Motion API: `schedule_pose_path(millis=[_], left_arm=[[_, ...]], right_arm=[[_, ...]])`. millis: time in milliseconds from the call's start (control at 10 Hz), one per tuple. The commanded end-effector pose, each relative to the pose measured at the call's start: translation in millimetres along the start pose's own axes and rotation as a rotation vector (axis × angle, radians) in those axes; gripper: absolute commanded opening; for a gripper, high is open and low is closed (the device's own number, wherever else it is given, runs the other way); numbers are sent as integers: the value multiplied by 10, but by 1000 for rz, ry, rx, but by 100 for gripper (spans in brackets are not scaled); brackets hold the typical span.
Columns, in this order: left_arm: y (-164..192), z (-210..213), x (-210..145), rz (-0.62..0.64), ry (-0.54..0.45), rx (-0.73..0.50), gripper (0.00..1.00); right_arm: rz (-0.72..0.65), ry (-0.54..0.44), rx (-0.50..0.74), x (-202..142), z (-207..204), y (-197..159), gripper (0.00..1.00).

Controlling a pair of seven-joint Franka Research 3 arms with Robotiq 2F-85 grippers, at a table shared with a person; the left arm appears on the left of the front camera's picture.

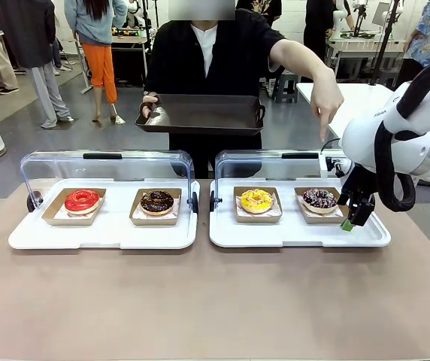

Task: Provide the desired donut to the person.
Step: Pick up and lift the Paper togo box containing the Donut pointed at by the person.

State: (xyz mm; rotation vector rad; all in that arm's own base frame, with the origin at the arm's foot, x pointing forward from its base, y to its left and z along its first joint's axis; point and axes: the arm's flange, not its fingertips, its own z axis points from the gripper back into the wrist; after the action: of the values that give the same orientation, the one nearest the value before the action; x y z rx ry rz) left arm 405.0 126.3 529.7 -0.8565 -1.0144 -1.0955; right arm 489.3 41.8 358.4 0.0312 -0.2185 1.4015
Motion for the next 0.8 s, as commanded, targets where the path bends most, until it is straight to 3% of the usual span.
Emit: schedule_pose_path(millis=[0, 700], left_arm=[[-3, 7, 9, -4, -7, 0, 100], [-3, 7, 9, -4, -7, 0, 100]], right_arm=[[0, 0, 0, 1, 2, -1, 100], [-35, 21, 0, -9, -323, -205, 100]])
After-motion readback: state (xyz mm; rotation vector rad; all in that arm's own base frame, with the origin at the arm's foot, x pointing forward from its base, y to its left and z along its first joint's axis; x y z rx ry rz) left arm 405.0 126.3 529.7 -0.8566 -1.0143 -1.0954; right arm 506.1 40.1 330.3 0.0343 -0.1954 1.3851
